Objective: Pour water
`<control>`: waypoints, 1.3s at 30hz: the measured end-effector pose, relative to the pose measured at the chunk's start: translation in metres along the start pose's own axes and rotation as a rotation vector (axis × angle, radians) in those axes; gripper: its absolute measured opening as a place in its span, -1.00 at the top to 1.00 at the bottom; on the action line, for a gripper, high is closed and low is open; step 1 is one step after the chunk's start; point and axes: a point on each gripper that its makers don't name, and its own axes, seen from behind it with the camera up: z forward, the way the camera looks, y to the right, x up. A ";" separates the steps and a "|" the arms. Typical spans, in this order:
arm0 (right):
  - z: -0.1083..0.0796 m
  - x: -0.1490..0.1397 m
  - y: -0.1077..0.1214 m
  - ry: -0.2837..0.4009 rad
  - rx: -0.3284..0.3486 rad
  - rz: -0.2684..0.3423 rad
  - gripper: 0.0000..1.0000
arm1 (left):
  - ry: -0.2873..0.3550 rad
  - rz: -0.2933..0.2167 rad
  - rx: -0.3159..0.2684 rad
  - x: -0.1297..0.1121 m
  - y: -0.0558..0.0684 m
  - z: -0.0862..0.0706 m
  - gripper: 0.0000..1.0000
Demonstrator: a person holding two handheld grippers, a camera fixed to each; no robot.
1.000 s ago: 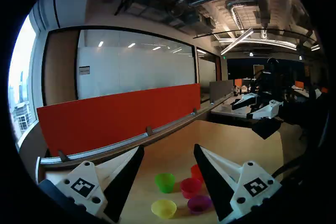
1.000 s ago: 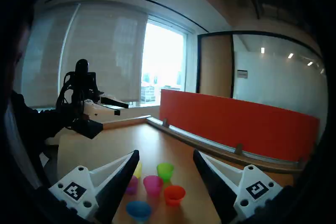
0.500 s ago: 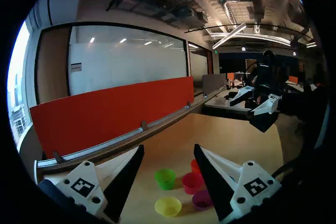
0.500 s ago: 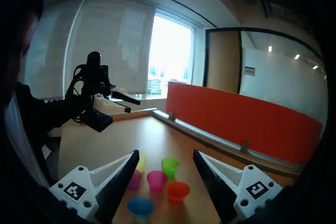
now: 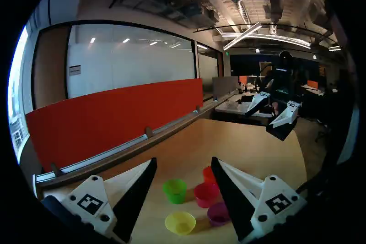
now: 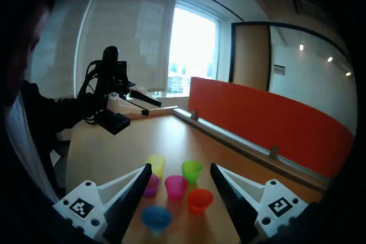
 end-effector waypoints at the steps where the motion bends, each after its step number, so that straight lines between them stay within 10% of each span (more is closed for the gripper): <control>1: 0.001 -0.002 -0.001 -0.005 0.004 -0.002 -0.99 | -0.004 0.002 -0.003 -0.002 0.000 0.001 -0.75; 39: 0.030 -0.141 -0.039 -0.268 0.125 -0.055 -0.99 | -0.240 0.090 -0.121 -0.086 -0.003 0.060 -0.75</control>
